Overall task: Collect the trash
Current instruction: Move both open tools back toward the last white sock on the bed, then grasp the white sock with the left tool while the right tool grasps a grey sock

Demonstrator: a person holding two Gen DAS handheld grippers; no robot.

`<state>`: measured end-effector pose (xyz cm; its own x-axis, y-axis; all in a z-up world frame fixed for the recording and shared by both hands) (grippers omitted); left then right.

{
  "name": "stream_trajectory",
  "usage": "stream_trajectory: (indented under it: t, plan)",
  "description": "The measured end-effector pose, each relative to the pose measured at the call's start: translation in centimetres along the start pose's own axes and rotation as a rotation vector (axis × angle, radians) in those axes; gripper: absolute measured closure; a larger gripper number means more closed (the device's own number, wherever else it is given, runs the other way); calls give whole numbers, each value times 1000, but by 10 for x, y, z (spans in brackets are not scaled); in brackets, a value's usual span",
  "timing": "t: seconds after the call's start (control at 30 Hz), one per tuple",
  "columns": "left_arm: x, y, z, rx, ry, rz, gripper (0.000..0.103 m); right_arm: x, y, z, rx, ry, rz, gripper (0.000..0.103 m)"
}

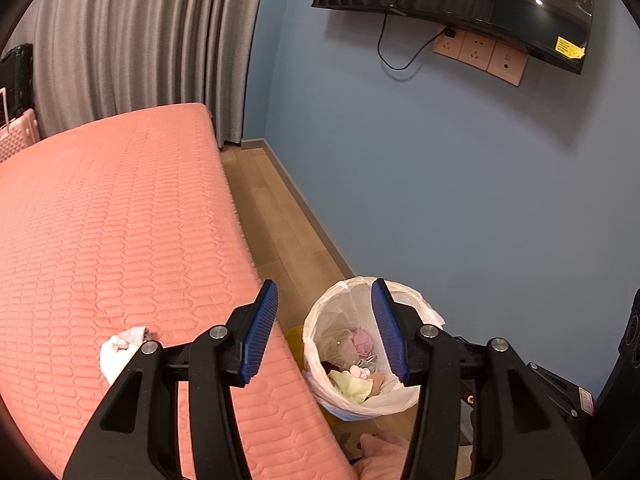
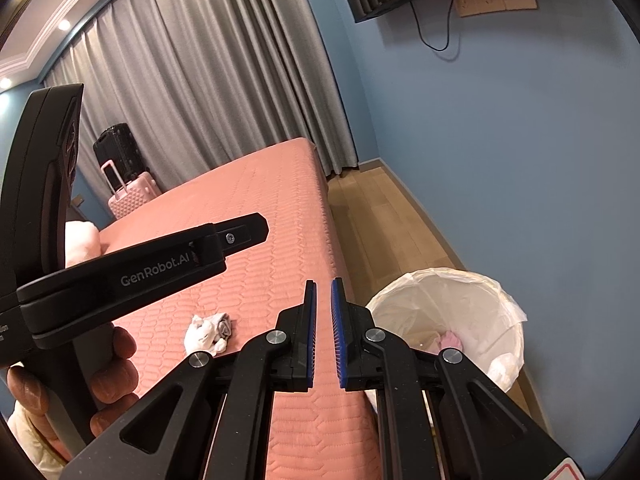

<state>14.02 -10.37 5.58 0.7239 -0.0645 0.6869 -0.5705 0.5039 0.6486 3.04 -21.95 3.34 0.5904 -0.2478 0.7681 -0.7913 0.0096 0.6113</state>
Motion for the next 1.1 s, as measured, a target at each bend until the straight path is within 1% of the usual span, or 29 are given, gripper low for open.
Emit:
stream_trajectory:
  t: [0.23,0.3,0.37,0.63,0.7,0.73,0.77,0.83,1.0,1.1]
  plan:
    - [-5,8,-32,34,48,5,56,-1,-7,-27,28,34,-20,93]
    - [-8,10,-45,46,63,6,56,-3,-11,-35,38,43,-29,92]
    - [-11,11,-57,58,84,1,56,-4,-14,-44,48,50,-38,88]
    - [-26,15,-110,121,162,-15,56,-9,-33,-82,93,94,-82,88]
    - [-30,15,-125,141,183,-20,52,-11,-39,-90,106,106,-94,88]
    - [-33,15,-133,153,195,-23,47,-12,-42,-94,110,112,-99,88]
    - [-36,15,-141,169,207,-24,40,-13,-45,-99,114,117,-105,88]
    - [-42,15,-158,200,229,-22,35,-16,-51,-107,123,124,-117,88]
    - [-61,2,-202,253,282,-77,35,-26,-71,-122,140,133,-156,88]
    - [-74,-9,-224,278,302,-117,35,-35,-88,-130,144,137,-179,85]
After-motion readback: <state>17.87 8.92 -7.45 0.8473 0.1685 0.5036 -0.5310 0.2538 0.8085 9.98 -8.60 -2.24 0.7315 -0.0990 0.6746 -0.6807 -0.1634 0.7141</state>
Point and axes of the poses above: each gripper's, at about its wrist camera, not at the fingertips, and y roughly against the way its jaws point, z to its right, x to its top, the point moved 1 cm from there along -y, roughly the way its jaws point, and after that the axes turned 8 degrees about y, right-handed, at the moved point
